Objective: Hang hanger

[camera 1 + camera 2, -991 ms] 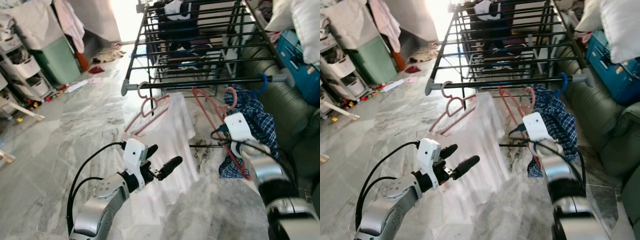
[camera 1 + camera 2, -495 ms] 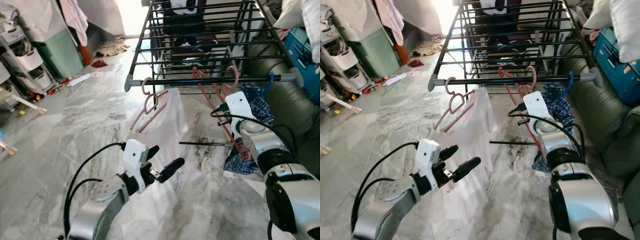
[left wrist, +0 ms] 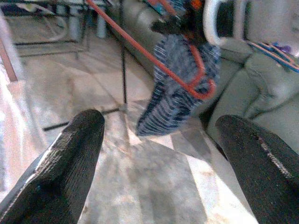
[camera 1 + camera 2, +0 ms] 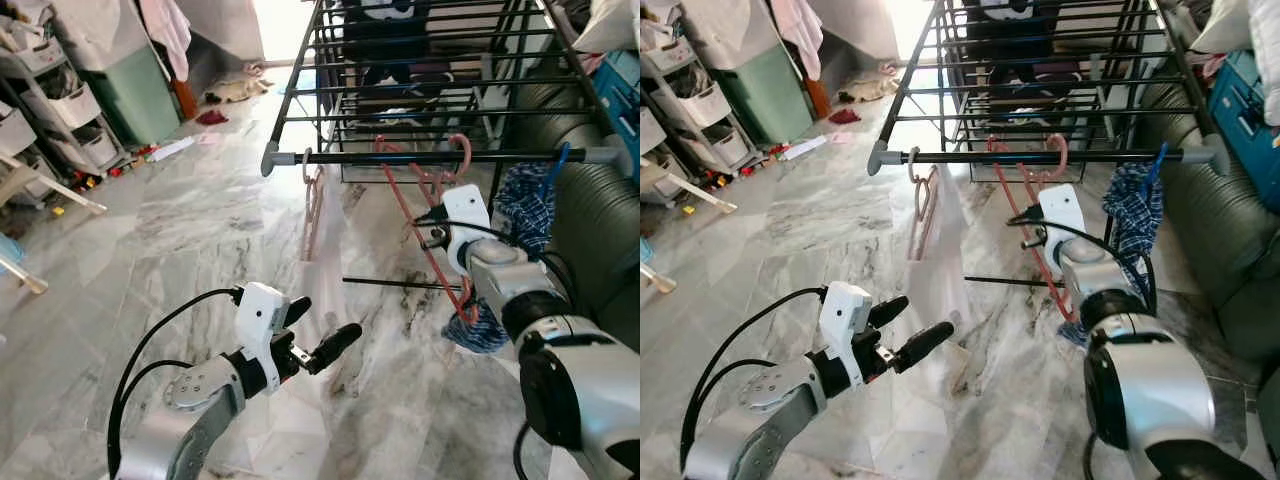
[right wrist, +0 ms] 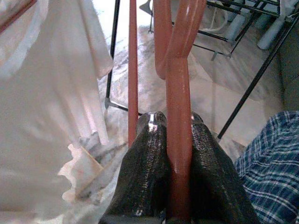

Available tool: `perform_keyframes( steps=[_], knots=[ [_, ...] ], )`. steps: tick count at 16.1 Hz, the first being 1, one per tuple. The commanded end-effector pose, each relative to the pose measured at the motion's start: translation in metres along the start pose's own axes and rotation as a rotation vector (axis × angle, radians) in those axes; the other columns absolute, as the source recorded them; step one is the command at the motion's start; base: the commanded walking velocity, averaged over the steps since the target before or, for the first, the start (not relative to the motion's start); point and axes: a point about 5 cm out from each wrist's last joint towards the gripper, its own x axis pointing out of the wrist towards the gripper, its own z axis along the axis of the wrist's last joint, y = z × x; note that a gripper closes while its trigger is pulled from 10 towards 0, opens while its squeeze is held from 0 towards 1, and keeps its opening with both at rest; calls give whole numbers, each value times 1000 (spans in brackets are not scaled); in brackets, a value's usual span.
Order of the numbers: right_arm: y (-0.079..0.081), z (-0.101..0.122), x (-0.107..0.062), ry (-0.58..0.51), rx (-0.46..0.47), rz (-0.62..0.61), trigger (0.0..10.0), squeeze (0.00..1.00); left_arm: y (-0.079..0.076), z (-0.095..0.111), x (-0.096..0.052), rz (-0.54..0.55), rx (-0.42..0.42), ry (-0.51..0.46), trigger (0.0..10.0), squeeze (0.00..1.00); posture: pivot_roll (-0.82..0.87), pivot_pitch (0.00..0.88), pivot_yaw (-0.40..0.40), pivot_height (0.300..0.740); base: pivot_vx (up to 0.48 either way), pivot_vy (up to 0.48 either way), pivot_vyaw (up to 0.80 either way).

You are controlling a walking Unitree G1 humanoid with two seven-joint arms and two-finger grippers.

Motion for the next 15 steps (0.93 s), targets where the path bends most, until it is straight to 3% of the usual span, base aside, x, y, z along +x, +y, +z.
perform_keyframes(
  steps=[1,6,15],
  knots=[
    [4,10,1,-27,22,6,10000,0,-2,4,-3,-23,6,-5,10000,0,49,86,118,740,0,0,0],
    [-3,19,0,-38,76,-46,10000,0,-6,6,-11,-38,5,12,10000,0,88,101,108,740,0,0,0],
    [-2,-3,0,60,109,-46,10000,0,-12,0,-34,3,-9,64,10000,0,179,134,97,740,0,0,0]
  ],
)
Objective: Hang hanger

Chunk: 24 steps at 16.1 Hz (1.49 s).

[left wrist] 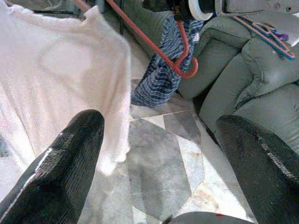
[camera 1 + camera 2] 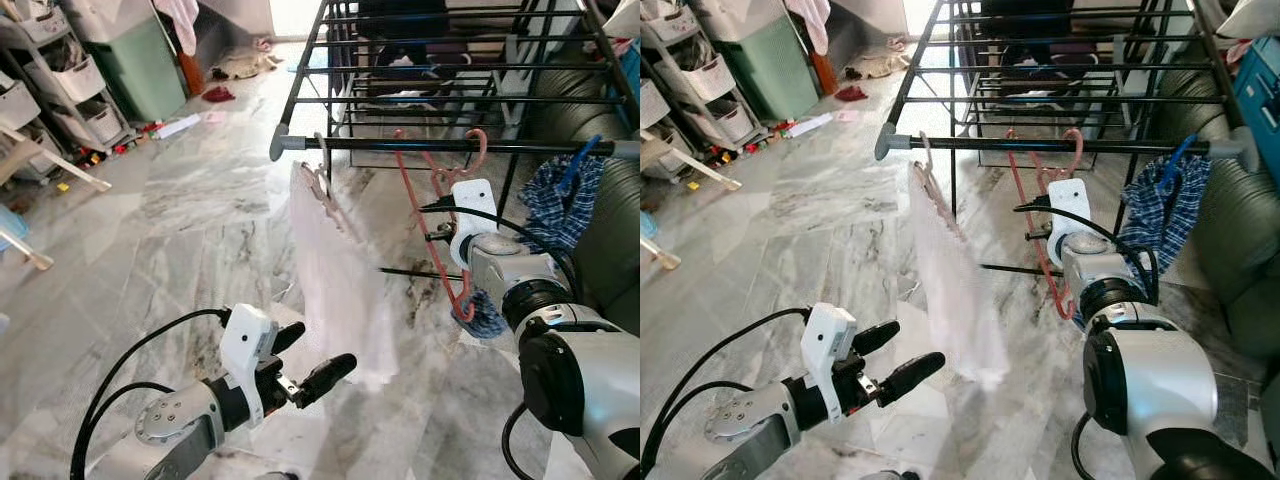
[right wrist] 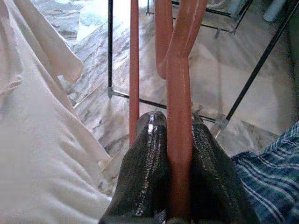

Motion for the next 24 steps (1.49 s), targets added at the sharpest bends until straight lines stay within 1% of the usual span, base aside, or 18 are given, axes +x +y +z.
perform_keyframes(
  steps=[1,4,6,9,10,11,12,13,14,16,17,18,19,20,21,22,23,24],
  knots=[
    [7,-11,1,41,-11,15,10000,0,2,4,-5,20,15,0,10000,0,183,134,98,740,0,0,0],
    [9,-17,1,64,-22,19,10000,0,3,4,-6,22,14,4,10000,0,179,135,98,740,0,0,0],
    [9,-20,1,77,-11,20,10000,0,1,4,-5,17,13,9,10000,0,178,137,99,740,0,0,0],
    [6,-14,1,37,-46,2,10000,0,-1,6,-4,12,16,3,10000,0,174,136,100,740,0,0,0],
    [5,-11,1,20,-38,-1,10000,0,-2,8,-3,9,21,-3,10000,0,168,127,99,740,0,0,0],
    [4,-3,1,-28,-52,-9,10000,0,2,13,-1,29,42,-20,10000,0,154,109,99,740,0,0,0],
    [6,0,1,-65,-54,2,10000,0,9,17,0,69,63,-41,10000,0,143,101,101,740,0,0,0],
    [6,-4,0,-79,-47,14,10000,0,17,17,2,129,78,-53,10000,0,126,90,102,740,0,0,0],
    [6,-7,0,-84,-26,22,10000,0,22,16,4,162,82,-57,10000,0,111,84,105,740,0,0,0],
    [5,-30,-1,-80,68,17,10000,0,39,15,7,277,109,-83,10000,0,66,62,116,740,0,0,0],
    [4,-45,-2,-81,63,-9,10000,0,43,13,8,300,107,-83,10000,0,56,58,120,740,0,0,0],
    [7,-65,-6,-79,81,-20,10000,0,46,12,10,315,111,-91,10000,0,36,51,131,740,0,0,0],
    [7,-65,-6,-79,81,-20,10000,0,46,12,10,315,111,-91,10000,0,36,51,131,740,0,0,0],
    [11,-75,-9,-88,84,-20,10000,0,50,11,12,343,118,-104,10000,0,-3,40,148,740,0,0,0],
    [15,-82,-13,-108,86,-16,10000,0,54,12,12,374,131,-114,10000,0,-3,40,148,740,0,0,0],
    [28,-93,-32,-203,101,5,10000,0,70,14,9,482,135,-157,10000,0,-59,36,178,740,0,0,0],
    [29,-94,-36,-217,107,9,10000,0,73,15,9,494,129,-164,10000,0,-59,36,178,740,0,0,0],
    [31,-93,-43,-235,100,11,10000,0,77,16,8,518,130,-175,10000,0,-74,36,188,740,0,0,0]
  ],
)
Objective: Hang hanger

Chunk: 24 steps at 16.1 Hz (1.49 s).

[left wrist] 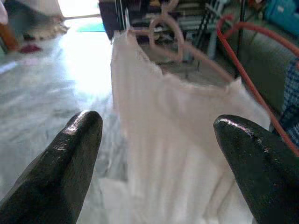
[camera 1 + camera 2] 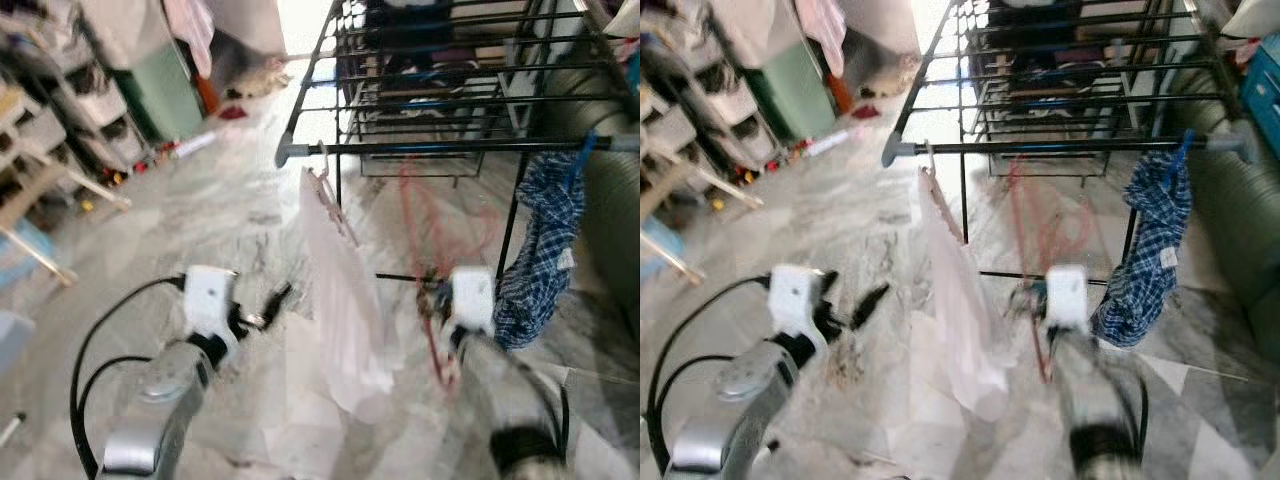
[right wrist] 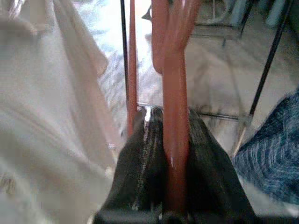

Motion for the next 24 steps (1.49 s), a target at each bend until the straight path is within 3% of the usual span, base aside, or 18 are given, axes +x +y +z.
perform_keyframes(
  steps=[1,4,5,7,10,12,14,17,21,24],
  knots=[
    [6,27,-3,-110,-62,43,10000,0,8,-3,0,38,6,9,10000,0,-101,37,210,740,0,0,0],
    [6,34,-21,-170,-121,72,10000,0,6,-1,8,18,20,-17,10000,0,-122,32,206,740,0,0,0],
    [2,37,-38,-208,-134,31,10000,0,7,4,12,41,11,-56,10000,0,-118,29,194,740,0,0,0],
    [-1,31,-51,-212,-155,3,10000,0,10,5,9,78,-11,-78,10000,0,-116,25,181,740,0,0,0],
    [-9,17,-69,-146,-178,-20,10000,0,8,-10,1,127,-43,-72,10000,0,-146,26,113,740,0,0,0],
    [-9,17,-68,-120,-174,-8,10000,0,3,-14,3,138,-58,-78,10000,0,-155,24,88,740,0,0,0],
    [-10,21,-61,-98,-195,19,10000,0,-8,-18,9,153,-85,-99,10000,0,-183,6,0,740,0,0,0],
    [-5,26,-57,-102,-179,49,10000,0,-8,-19,15,164,-83,-112,10000,0,-193,0,-28,740,0,0,0],
    [18,18,-59,-146,-194,46,10000,0,12,-22,9,212,-19,-99,10000,0,-151,0,78,740,0,0,0],
    [13,9,-61,-117,-98,5,10000,0,13,-26,-1,226,-17,-97,10000,0,-128,0,110,740,0,0,0]
  ],
)
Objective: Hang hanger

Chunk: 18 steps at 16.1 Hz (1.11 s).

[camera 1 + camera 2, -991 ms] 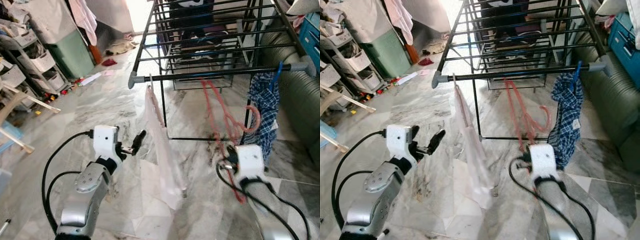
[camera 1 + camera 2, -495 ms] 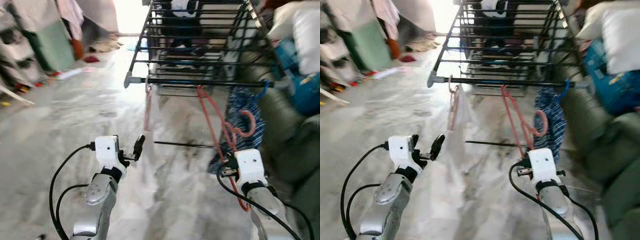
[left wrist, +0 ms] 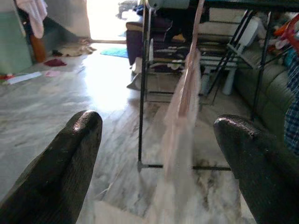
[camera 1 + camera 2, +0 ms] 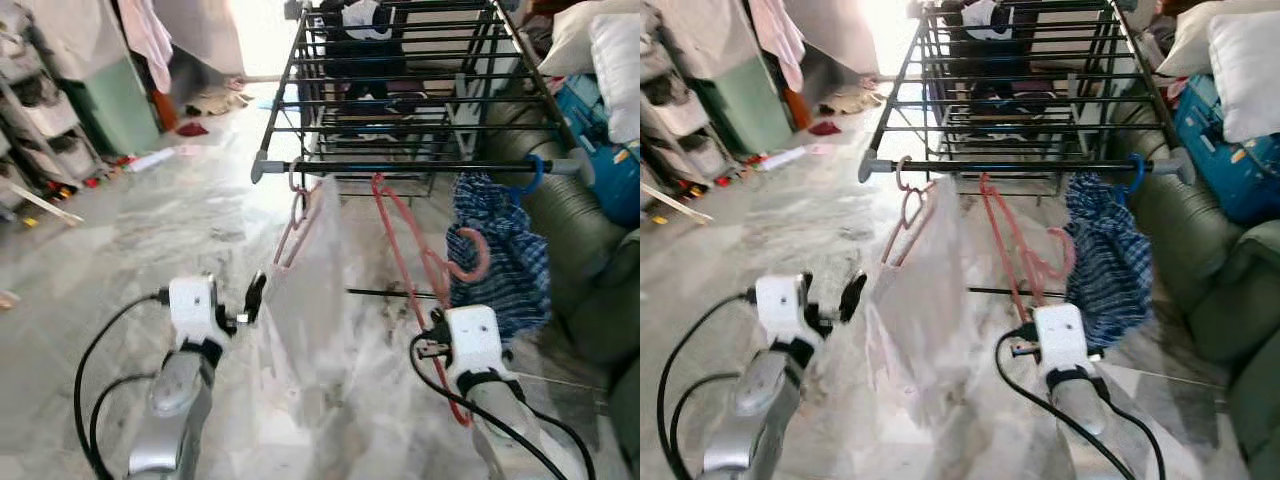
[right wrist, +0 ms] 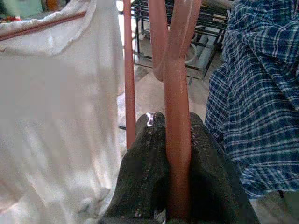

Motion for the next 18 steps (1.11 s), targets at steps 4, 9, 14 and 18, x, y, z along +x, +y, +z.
perform_keyframes(
  steps=[4,9,14,18],
  knots=[
    [-7,10,5,-80,8,-70,10000,0,-5,0,5,-42,9,-19,10000,0,-156,0,126,740,0,0,0],
    [-2,7,4,-51,5,-40,10000,0,-9,4,10,-55,-17,-38,10000,0,-163,0,106,740,0,0,-381],
    [-3,9,6,-51,-7,-21,10000,0,-15,1,12,-72,-31,-36,10000,0,-178,0,94,740,0,0,-106],
    [-1,10,8,-51,-7,-7,10000,0,-23,0,14,-103,-45,-39,10000,0,-181,0,99,740,68,0,0]
  ],
)
